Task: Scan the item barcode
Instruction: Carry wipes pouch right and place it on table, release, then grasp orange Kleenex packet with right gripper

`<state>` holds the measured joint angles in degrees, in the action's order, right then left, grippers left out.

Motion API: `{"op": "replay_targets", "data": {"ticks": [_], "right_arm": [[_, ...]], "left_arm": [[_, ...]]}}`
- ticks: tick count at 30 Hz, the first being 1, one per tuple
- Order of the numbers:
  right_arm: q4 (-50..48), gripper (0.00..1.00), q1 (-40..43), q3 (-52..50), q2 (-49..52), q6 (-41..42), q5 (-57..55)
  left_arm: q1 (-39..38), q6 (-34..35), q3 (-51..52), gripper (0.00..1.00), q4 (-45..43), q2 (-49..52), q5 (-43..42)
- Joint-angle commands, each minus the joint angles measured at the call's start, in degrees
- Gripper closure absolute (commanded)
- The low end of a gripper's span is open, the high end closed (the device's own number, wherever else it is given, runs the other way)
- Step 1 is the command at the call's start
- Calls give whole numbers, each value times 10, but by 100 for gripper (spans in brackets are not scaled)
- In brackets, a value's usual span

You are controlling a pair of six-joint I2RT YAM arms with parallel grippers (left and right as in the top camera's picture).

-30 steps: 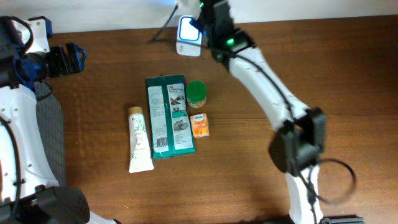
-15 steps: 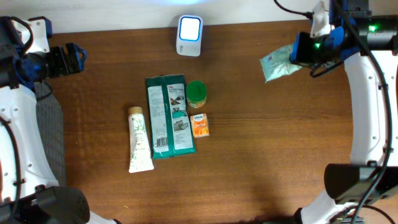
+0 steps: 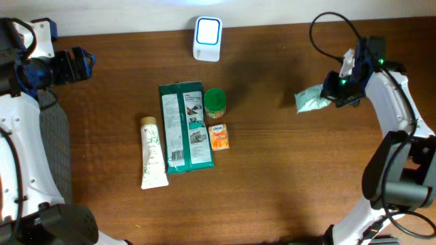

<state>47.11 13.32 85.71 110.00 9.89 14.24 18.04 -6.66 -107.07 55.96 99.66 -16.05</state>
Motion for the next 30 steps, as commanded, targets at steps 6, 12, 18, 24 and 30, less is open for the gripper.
{"op": "replay_targets", "data": {"ticks": [6,12,18,24,30], "right_arm": [[18,39,52,-1,0,-15,28],[186,38,-34,120,-1,-40,111],[90,48,-216,5,0,93,113],[-134,56,-359,-139,0,273,113],[-191,62,-426,-176,0,331,20]], "left_arm": [[2,-1,-7,1,-1,-3,0],[2,-1,-7,1,-1,-3,0],[2,-1,-7,1,-1,-3,0],[2,-1,-7,1,-1,-3,0],[2,-1,-7,1,-1,-3,0]]}}
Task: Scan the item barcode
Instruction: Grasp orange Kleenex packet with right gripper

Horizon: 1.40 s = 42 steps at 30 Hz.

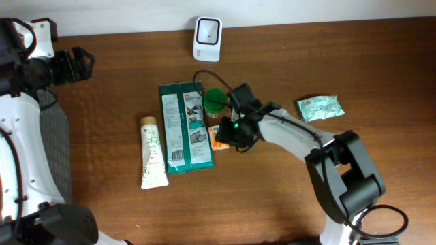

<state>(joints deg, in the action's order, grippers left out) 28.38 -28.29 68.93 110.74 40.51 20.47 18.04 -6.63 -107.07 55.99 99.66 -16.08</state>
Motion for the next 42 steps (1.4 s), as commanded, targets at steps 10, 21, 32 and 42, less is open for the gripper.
{"op": "replay_targets", "data": {"ticks": [10,21,32,42], "right_arm": [[-8,96,-9,-7,17,52,-20],[-55,96,113,21,-144,-101,387],[-83,96,205,21,-144,-55,523],[-83,96,204,21,-144,-56,506]], "left_arm": [[2,-2,-7,1,-1,-3,0],[2,-2,-7,1,-1,-3,0],[2,-2,-7,1,-1,-3,0],[2,-2,-7,1,-1,-3,0]]}}
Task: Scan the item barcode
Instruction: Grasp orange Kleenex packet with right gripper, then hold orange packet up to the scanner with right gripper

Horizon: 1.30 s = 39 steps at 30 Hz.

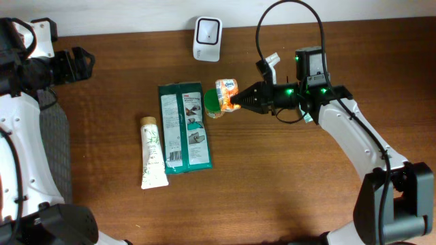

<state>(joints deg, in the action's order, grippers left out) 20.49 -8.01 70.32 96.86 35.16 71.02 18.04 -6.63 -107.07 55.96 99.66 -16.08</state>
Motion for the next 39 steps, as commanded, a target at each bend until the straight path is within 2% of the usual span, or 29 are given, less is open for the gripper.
{"op": "replay_targets", "data": {"ticks": [1,5,8,9,11,12,13,15,16,18,23,27,29,31,33,36,39], "right_arm": [[-4,96,1,7,-5,-2,-3],[-5,96,-7,7,-5,-22,-33],[-3,96,-47,9,-5,-24,-116],[14,96,-67,17,-5,-30,-163],[135,96,-102,83,-5,-86,-306],[228,96,-124,155,-1,-122,-416],[271,96,-135,202,3,-137,-471],[326,96,-156,306,18,-168,-598],[331,96,-168,376,35,-201,-707],[283,96,-184,450,68,-266,-851],[73,96,-190,454,161,-423,-963],[-179,96,-190,454,312,-703,-974],[-264,96,-190,454,376,-828,-974],[-311,96,-189,454,418,-911,-974],[-327,96,-189,454,442,-947,-974],[-327,96,-190,454,444,-947,-972],[-264,96,-190,454,444,-947,-950]], "left_arm": [[2,-2,-7,1,-1,-3,0],[2,-2,-7,1,-1,-3,0],[2,-2,-7,1,-1,-3,0],[2,-1,-7,1,-1,-3,0],[2,-2,-7,1,-1,-3,0],[2,-2,-7,1,-1,-3,0],[2,-2,-7,1,-1,-3,0],[2,-2,-7,1,-1,-3,0],[2,-2,-7,1,-1,-3,0],[2,-1,-7,0,1,-3,0],[2,-2,-7,1,1,-3,0],[2,-2,-7,1,1,-3,0],[2,-2,-7,1,1,-3,0],[2,-2,-7,1,1,-3,0],[2,-2,-7,1,1,-3,0],[2,-2,-7,1,1,-3,0],[2,-2,-7,1,1,-3,0]]}}
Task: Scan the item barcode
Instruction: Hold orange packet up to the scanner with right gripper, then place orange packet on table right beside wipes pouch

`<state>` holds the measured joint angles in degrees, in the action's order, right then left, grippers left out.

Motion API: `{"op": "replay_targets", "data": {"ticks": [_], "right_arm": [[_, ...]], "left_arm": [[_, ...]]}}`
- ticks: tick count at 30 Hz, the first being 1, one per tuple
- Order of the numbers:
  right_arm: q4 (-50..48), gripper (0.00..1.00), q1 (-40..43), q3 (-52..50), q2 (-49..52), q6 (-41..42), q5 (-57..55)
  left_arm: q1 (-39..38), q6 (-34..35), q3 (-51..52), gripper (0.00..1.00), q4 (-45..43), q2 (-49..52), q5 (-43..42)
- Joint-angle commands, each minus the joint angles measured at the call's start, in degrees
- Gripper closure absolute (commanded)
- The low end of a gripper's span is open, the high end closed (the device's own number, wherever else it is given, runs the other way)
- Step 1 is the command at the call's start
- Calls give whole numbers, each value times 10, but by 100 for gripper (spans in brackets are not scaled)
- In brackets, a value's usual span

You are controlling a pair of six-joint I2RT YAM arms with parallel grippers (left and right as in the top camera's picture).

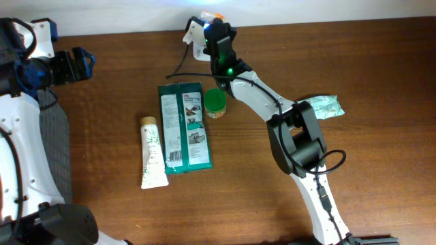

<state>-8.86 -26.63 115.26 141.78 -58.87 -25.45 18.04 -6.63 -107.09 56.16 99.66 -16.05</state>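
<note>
My right arm reaches to the far edge of the table, and its gripper (212, 20) is shut on a small orange packet (216, 15), of which only a sliver shows at the fingertips. The packet hangs over the white barcode scanner (193, 32), which the wrist mostly covers. At the far left my left gripper (80, 62) hovers open with nothing in it, away from all the items.
A green wipes pack (184, 126) lies mid-table, a white tube (152, 152) to its left and a green-lidded jar (215, 102) to its right. A pale green pouch (323, 107) lies at the right. The right arm's cable loops beside the scanner.
My right gripper, still holding the orange packet, was right of the green jar and is now at the far edge over the scanner. The left arm stays put.
First my right gripper was at the far right by the pale green pouch, which then lay on the table. Then it was down on the orange packet beside the wipes pack. After that it held the packet raised near the jar, and now over the scanner.
</note>
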Motion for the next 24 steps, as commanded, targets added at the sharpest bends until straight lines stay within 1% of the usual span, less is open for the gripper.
{"op": "replay_targets", "data": {"ticks": [1,6,7,9,12,15,16,18,21,22,24], "right_arm": [[35,96,-4,4,-5,-7,15],[24,96,-5,5,-7,-6,14],[24,96,-5,5,-10,4,14],[25,96,-5,5,-28,82,15],[35,96,-3,5,-61,150,24],[82,96,-3,5,-103,228,43],[111,96,-2,5,-120,260,66],[198,96,7,5,-173,361,151],[299,96,30,5,-229,474,260],[350,96,46,5,-254,518,305],[449,96,78,5,-294,608,349]], "left_arm": [[2,-2,-7,1,-1,-3,0],[2,-2,-7,1,-1,-3,0],[2,-2,-7,1,-1,-3,0],[2,-2,-7,1,-1,-3,0],[2,-2,-7,1,-1,-3,0],[2,-2,-7,1,-1,-3,0],[2,-1,-7,1,-1,-3,0],[2,-1,-7,1,-1,-3,0],[2,-2,-7,1,-1,-3,0],[2,-2,-7,1,-1,-3,0],[2,-1,-7,1,-1,-3,0]]}}
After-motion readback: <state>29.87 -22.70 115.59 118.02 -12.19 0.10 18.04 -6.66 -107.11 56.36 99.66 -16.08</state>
